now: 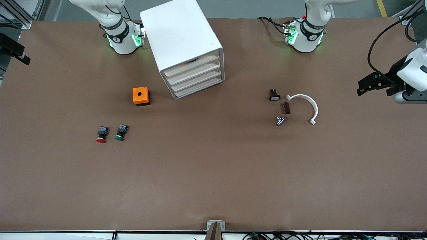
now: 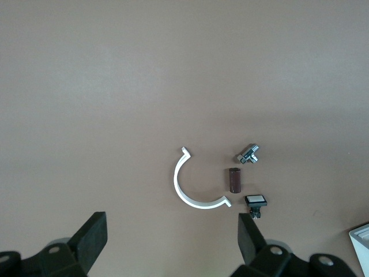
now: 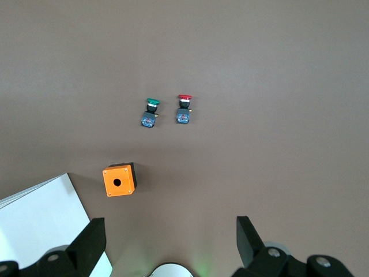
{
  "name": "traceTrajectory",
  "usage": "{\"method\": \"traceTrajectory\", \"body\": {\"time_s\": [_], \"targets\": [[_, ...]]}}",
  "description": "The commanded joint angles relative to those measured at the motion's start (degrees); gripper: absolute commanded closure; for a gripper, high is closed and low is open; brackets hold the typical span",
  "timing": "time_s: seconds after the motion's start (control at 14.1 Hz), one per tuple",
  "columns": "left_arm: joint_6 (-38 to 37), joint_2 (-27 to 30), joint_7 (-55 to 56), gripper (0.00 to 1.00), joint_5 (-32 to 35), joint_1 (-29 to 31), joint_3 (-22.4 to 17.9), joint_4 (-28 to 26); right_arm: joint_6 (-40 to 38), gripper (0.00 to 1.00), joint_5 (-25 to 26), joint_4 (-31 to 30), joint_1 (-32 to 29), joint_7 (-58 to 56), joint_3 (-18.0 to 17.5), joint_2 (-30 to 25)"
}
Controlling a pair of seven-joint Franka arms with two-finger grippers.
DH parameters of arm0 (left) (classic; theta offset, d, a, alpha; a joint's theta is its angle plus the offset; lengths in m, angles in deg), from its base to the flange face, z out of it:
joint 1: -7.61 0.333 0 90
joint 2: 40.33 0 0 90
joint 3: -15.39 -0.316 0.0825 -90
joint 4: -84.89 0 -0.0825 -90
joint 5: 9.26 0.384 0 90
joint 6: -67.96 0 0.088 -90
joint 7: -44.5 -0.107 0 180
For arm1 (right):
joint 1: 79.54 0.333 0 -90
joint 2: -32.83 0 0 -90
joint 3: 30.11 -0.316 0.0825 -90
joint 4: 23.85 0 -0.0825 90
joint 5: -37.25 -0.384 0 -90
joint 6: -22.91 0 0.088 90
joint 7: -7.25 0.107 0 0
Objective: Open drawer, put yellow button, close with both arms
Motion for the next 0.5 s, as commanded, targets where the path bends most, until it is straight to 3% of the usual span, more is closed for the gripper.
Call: {"method": "traceTrajectory", "body": {"time_s": [0.0, 0.43], "targets": [[-1.13, 0.50, 0.04, 0.00, 0.75, -0.38, -0.05, 0.52, 0.21, 0.00, 0.08, -0.87, -0.41, -0.39, -0.37, -1.27], [-1.13, 0.68, 0.13, 0.00, 0.75, -0.55, 0.03, 1.40, 0.65, 0.00, 0.08, -0.87, -0.24, -0.39, -0.55, -1.26]]}}
